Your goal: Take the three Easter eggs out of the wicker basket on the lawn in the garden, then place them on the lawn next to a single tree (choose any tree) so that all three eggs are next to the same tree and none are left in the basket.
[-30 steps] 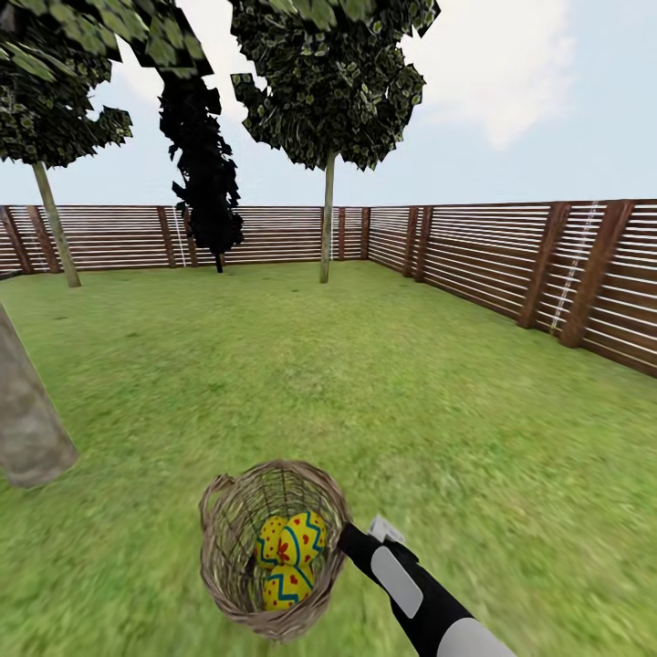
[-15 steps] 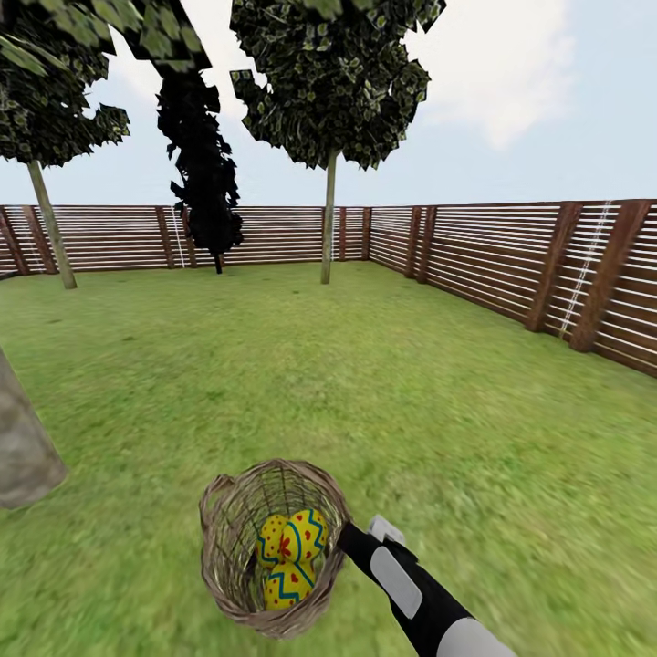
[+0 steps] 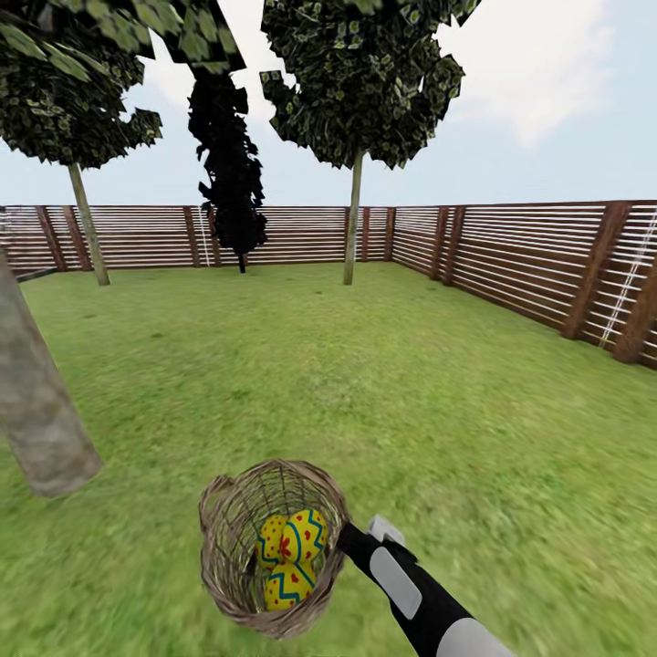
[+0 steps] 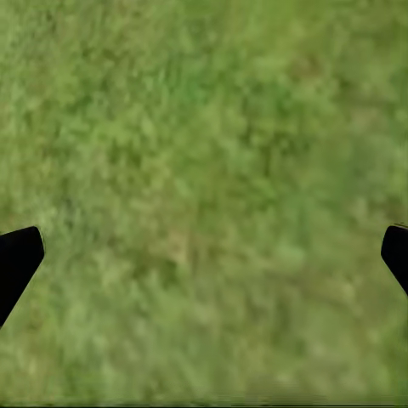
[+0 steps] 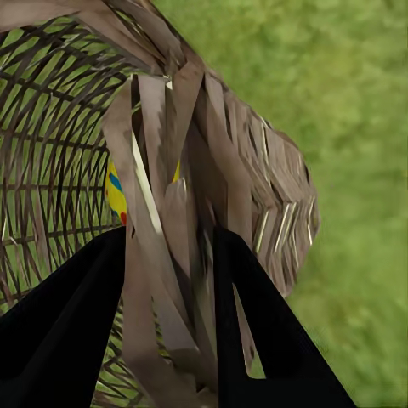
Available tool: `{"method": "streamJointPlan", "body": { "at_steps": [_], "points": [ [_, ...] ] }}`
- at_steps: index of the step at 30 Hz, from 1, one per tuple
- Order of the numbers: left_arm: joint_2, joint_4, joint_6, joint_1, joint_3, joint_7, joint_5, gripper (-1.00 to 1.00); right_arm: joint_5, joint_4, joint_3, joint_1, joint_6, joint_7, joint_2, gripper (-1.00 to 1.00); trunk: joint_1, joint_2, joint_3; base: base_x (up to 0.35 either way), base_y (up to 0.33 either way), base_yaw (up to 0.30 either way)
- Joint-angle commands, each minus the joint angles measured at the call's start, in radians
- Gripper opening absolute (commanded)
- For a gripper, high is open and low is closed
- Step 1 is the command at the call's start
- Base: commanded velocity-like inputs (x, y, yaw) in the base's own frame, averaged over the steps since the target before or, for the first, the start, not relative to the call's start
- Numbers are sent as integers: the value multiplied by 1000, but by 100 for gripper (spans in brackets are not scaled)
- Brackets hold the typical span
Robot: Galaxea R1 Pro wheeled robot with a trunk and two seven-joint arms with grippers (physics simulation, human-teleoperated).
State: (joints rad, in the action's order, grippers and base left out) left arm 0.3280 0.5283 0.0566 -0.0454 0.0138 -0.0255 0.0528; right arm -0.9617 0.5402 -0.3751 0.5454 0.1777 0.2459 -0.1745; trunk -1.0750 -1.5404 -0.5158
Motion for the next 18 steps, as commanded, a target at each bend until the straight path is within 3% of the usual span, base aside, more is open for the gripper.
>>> {"method": "streamJointPlan", "body": {
  "at_steps": [1, 8, 18],
  "points": [
    [0, -1, 3, -1, -2, -2, 6, 100, -6, 3, -2, 1, 2, 7, 0, -100, 0, -1, -1, -70, 126, 280],
    [0, 0, 3, -1, -2, -2, 6, 100, -5, 3, -4, 1, 2, 7, 0, -100, 0, -1, -1, -121, 255, 281],
    [0, -1, 3, -1, -3, -3, 4, 100, -6, 3, -36, 1, 1, 7, 0, -100, 0, -1, -1, -109, 287, 281]
  ]
}}
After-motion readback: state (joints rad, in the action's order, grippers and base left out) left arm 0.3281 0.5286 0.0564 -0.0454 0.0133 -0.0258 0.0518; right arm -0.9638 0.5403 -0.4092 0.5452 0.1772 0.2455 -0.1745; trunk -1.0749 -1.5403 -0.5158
